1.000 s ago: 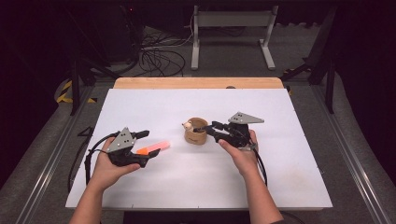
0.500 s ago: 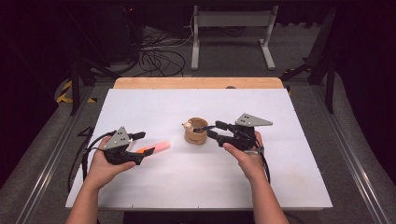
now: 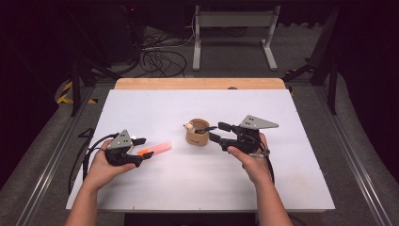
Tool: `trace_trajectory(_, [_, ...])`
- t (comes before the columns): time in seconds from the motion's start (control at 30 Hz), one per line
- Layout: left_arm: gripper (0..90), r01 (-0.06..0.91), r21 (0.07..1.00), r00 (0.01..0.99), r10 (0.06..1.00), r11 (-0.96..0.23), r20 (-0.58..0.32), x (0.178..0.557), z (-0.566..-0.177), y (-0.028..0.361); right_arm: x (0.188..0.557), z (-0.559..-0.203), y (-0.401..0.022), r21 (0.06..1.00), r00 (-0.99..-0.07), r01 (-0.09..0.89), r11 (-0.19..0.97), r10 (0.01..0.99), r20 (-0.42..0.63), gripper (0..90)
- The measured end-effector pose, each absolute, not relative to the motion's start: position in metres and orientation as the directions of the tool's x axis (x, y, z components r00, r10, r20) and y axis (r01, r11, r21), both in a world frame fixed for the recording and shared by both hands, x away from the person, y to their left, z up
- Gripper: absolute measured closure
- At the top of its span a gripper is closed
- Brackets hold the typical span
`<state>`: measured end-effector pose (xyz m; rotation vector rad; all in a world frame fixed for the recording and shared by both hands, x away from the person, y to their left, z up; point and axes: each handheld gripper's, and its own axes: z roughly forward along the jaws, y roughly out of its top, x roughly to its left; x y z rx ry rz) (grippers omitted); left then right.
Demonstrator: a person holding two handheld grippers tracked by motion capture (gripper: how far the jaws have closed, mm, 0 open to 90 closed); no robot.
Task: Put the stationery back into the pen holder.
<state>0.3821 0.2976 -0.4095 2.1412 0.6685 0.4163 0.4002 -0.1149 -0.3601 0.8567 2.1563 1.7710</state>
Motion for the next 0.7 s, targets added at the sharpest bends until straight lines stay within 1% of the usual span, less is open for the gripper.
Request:
trace_trajectory(0.27, [40.8, 0.366, 0.751, 0.806, 0.591, -0.549, 0.040, 0.387, -0.420, 0.299, 0.397, -0.355, -0.119, 0.954, -0.812, 0.283, 0.099, 0.554, 0.183, 39.4])
trace_trajectory(0.57, [44.4, 0.387, 0.721, 0.807, 0.589, -0.575, 0.036, 0.388, -0.425, 0.299, 0.395, -0.352, -0.120, 0.957, -0.814, 0.272, 0.098, 0.554, 0.175, 39.4])
trace_trajectory(0.7, [45.8, 0.400, 0.719, 0.801, 0.598, -0.569, 0.027, 0.389, -0.427, 0.299, 0.394, -0.352, -0.119, 0.958, -0.821, 0.266, 0.103, 0.545, 0.170, 39.7])
